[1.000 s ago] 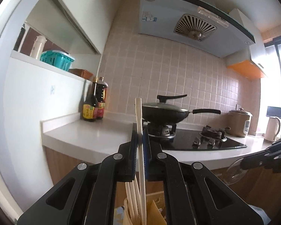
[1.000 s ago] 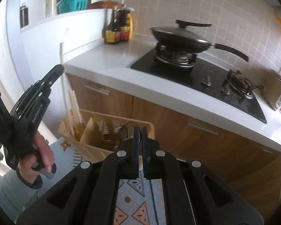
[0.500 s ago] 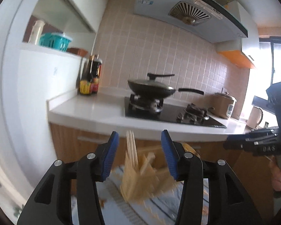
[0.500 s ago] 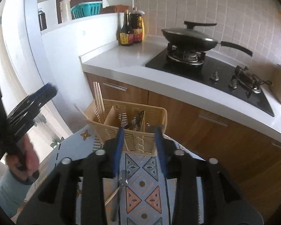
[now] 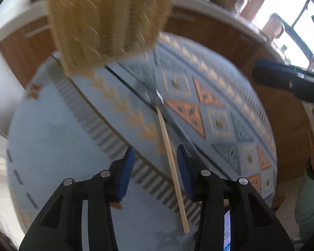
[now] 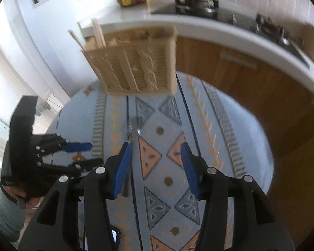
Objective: Organize utensils
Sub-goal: 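Grasp another wooden chopstick with the left tool while the right tool grasps a clear spoon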
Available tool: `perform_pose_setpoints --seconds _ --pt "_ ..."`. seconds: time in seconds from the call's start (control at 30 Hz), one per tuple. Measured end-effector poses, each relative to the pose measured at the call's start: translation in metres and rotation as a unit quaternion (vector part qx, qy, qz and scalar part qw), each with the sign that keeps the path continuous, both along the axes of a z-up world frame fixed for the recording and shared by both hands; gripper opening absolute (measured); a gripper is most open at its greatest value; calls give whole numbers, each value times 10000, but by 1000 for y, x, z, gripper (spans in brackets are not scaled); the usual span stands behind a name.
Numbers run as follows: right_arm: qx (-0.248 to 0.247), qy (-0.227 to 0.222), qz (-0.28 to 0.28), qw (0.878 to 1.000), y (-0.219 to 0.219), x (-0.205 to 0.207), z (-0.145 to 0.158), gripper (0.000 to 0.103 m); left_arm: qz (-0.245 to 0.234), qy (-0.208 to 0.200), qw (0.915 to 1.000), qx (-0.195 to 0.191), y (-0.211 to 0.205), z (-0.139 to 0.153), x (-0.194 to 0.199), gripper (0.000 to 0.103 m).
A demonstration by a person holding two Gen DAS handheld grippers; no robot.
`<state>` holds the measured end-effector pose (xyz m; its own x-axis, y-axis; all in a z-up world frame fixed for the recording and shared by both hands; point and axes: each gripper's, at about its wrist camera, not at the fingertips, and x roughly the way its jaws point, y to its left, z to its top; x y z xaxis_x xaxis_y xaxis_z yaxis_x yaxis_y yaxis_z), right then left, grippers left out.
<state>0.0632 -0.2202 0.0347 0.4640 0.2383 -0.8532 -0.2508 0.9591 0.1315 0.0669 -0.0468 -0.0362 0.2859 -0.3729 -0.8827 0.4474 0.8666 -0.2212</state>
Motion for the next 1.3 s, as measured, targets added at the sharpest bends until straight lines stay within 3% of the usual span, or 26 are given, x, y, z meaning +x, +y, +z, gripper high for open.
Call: perform_pose_setpoints --seconds 0.1,0.27,0.33,0.37,0.4,0.6,0.7,0.87,1.07,1.13,1.3 --pt "165 186 -65 9997 -5 2 -19 46 -211 59 9994 254 -15 -12 -3 38" --pt "290 357 -47 9989 -6 0 -38 46 -166 -66 9980 611 -24 -18 -8 34" --pt "301 376 -6 9988 -3 4 -41 46 -95 -221 9961 854 -27 -19 -10 22" --pt "283 376 18 9989 -1 4 -41 46 -22 -262 9957 893 -25 -19 -10 10" --pt "241 376 57 9990 3 5 -43 46 46 -243 9963 828 -22 -20 -10 6" --pt "-68 557 445 9974 40 13 -65 46 595 -248 9964 544 0 -18 -14 3" --pt "-234 612 658 9957 62 20 -76 37 1012 -201 9942 307 26 -14 -15 3" --pt "-626 626 704 9936 89 39 -87 34 1335 -101 9909 159 56 -9 -13 3" --pt "-864 801 634 9910 101 60 -99 32 1326 -1 9909 239 64 -15 -5 4" --pt "-1120 739 681 9886 109 59 -100 24 1264 -49 9915 316 63 -15 -6 4" --pt "-1188 805 705 9871 113 57 -102 10 1094 -27 9930 437 58 -15 -2 5"
